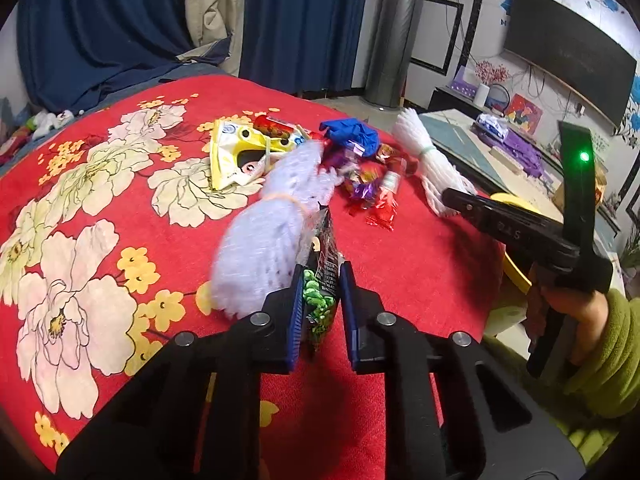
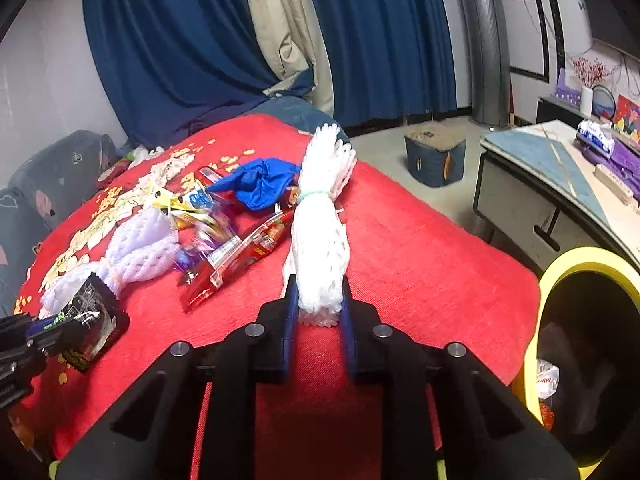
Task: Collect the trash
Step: 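Grasp the white foam net with the right gripper while the left grasps a green snack wrapper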
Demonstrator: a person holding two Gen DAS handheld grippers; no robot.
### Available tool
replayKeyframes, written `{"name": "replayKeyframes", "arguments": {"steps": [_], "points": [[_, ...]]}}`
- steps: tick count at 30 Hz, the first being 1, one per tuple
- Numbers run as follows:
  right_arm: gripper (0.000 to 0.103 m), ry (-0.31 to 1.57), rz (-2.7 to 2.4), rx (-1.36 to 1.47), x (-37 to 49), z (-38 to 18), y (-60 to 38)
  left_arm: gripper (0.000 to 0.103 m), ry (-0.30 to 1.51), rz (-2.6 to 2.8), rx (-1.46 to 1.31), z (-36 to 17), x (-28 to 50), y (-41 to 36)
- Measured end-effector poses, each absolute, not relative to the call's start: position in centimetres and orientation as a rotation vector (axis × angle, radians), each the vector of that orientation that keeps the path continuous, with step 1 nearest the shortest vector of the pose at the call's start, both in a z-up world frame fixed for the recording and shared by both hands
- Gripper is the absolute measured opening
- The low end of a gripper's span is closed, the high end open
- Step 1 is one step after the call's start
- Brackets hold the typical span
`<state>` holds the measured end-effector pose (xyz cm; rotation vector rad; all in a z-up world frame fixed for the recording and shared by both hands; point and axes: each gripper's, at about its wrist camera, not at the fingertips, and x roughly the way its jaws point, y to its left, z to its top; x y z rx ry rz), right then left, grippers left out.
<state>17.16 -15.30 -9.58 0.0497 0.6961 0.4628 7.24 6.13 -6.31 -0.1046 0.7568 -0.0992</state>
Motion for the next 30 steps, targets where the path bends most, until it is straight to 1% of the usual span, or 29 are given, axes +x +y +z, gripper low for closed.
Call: {"name": "replayKeyframes", "arguments": {"steps": [8, 30], "points": [[0.018, 0.626, 0.478, 0.063, 15.8, -7.9, -16.6, 0.011, 0.698, -0.123, -0.175, -5.2, 6.7, 7.3], [0.017, 0.576, 0.548, 0.033, 11.5, -4.9, -19.1, 0.01, 0.601, -0.184, -0.211, -2.1, 7.2, 4.9]]}}
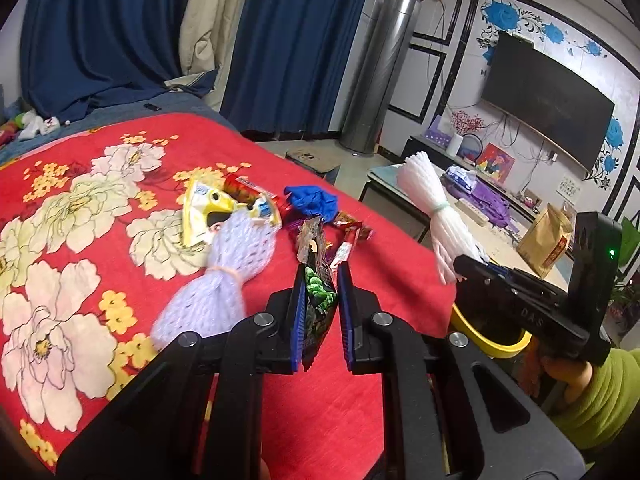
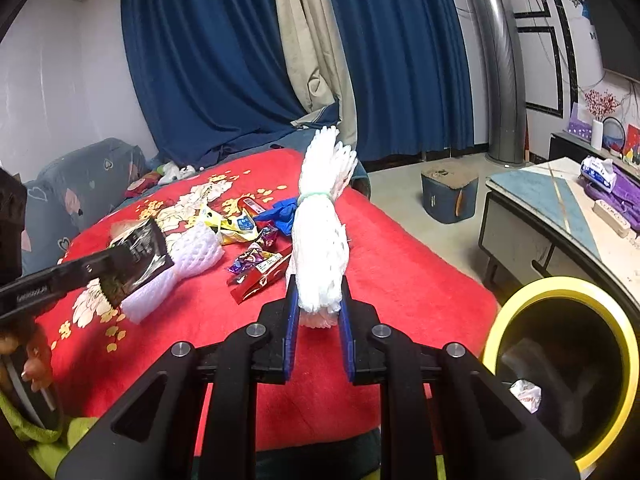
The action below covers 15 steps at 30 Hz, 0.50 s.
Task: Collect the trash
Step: 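Grasp the white foam net with the right gripper while the left grasps a green snack wrapper, then carry both items over the bin and open both grippers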
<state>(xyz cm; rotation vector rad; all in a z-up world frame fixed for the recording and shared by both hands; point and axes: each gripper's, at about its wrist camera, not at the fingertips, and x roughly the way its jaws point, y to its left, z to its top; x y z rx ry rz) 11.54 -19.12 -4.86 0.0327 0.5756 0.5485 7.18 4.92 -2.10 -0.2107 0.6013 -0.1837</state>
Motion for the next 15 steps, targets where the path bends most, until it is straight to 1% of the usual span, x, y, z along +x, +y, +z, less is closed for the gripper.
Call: {"name": "replayKeyframes", "arguments": {"steps": [15], "points": [[0.018, 0.534, 0.521, 0.037, 9.6, -3.7, -22.0, 0.01, 0.583, -0.285, -0.193, -1.0, 9.8, 0.0]]}}
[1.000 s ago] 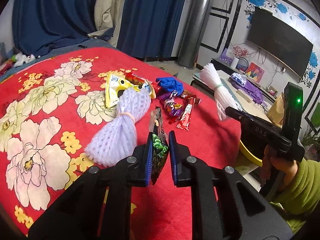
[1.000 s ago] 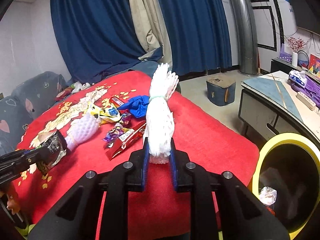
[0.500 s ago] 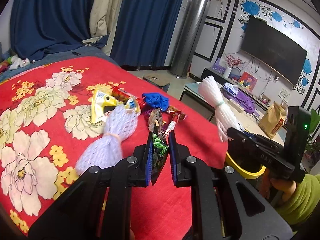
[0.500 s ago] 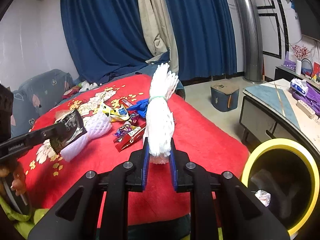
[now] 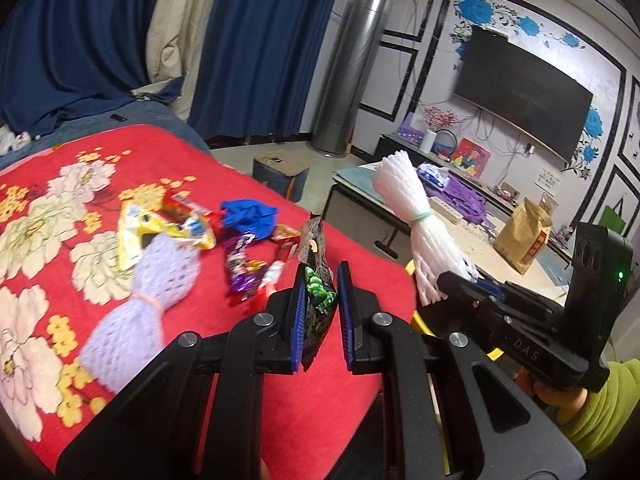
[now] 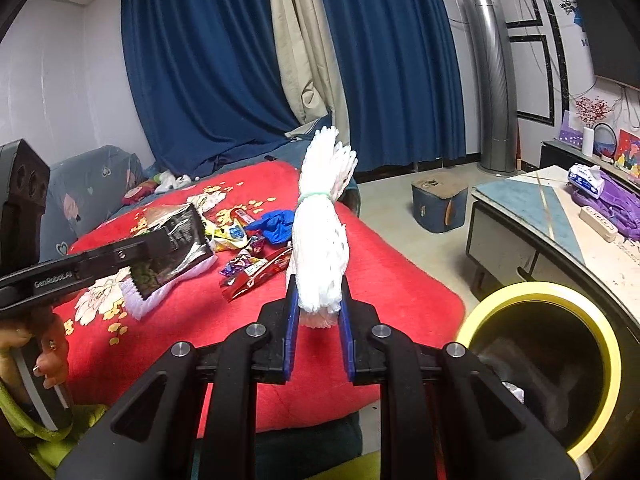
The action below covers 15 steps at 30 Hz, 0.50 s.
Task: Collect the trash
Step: 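Carry both items over the bin and open both grippers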
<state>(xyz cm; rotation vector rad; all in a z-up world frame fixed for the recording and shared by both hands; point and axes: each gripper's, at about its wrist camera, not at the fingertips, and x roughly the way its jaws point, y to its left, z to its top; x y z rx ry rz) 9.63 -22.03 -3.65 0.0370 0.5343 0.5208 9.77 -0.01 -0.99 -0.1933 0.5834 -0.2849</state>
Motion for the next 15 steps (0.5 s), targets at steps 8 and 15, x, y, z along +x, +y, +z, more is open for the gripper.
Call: {"name": "replayKeyframes", "arguments": {"steps": [8, 15], "points": [[0.018, 0.514, 0.45, 0.067, 9.1, -3.2, -25.2, 0.01, 0.568, -0.355, -0.174, -0.3, 11.5, -3.5], [0.018, 0.529, 0.338, 0.098, 9.3, -3.8, -28.6, 0.01, 0.568, -0.414, -0.167, -0.1, 12.7, -6.7]]}}
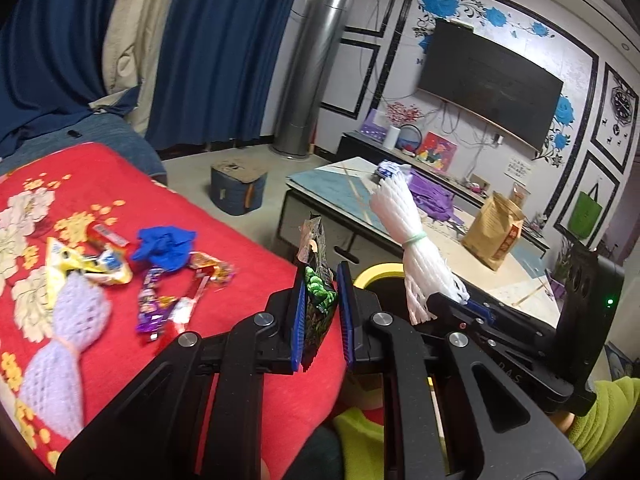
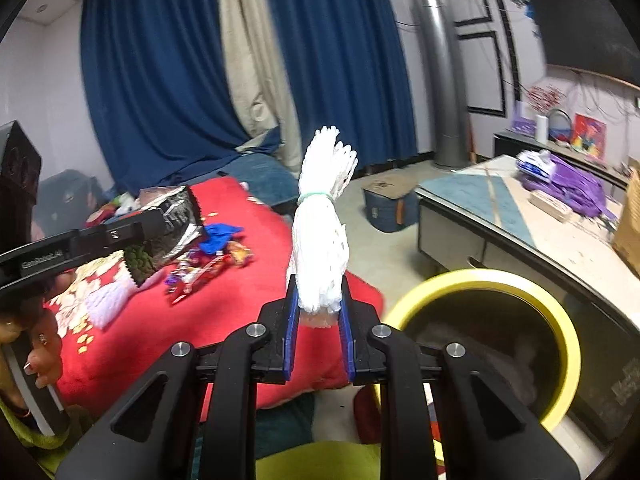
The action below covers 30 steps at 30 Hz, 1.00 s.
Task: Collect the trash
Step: 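Carry both items over the bin and open both grippers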
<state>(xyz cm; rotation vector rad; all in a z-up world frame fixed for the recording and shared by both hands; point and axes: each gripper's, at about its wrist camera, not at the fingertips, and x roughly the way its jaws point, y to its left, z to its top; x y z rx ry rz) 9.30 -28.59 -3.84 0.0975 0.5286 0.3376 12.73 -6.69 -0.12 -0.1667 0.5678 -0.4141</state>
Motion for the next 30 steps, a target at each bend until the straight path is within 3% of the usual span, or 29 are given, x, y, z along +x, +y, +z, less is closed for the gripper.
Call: {"name": "replayKeyframes", "arguments": {"steps": [30], "points": [[0.018, 0.632, 0.023, 0.19, 9.3, -7.9, -38.4, 0.01, 0.641, -0.623, -0.121, -3.1, 17.2, -18.5]]}}
